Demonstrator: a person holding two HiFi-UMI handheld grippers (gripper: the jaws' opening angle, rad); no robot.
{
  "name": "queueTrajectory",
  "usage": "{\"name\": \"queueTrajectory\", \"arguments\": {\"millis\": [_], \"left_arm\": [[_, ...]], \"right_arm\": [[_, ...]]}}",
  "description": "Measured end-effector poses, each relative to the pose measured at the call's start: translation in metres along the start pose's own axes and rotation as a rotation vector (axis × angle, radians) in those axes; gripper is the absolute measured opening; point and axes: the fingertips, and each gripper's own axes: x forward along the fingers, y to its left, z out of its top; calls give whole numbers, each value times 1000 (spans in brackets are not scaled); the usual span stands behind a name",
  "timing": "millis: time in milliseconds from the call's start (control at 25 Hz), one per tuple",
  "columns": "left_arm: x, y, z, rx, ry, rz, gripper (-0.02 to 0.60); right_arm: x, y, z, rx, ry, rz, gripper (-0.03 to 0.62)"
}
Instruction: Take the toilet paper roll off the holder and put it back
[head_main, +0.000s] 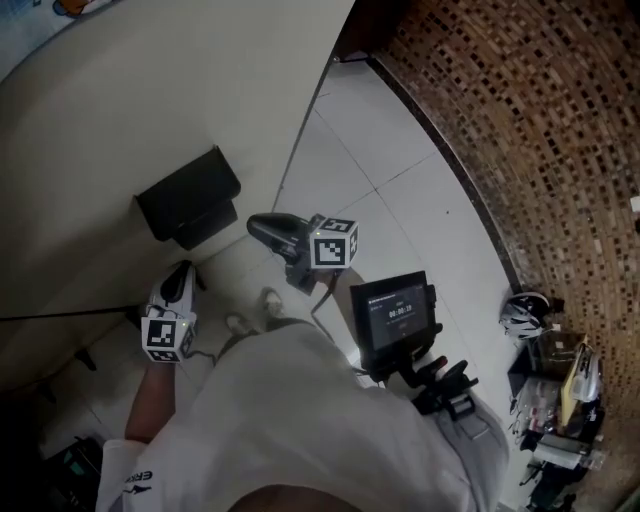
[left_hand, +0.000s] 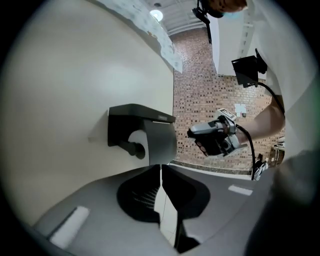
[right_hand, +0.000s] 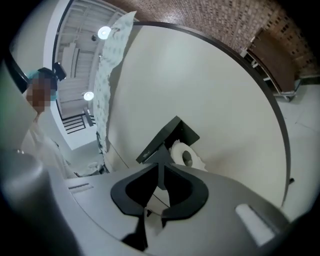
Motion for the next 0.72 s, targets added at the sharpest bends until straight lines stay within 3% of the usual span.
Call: {"name": "queueTrajectory", "arguments": {"millis": [360, 720], "left_arm": [[-14, -25, 21, -8, -95, 29, 3], [-39, -90, 39, -55, -137, 178, 3]], "right_arm": [[2, 32, -21, -199, 50, -8, 14], [-44, 90, -29, -486, 110, 30, 14]]}}
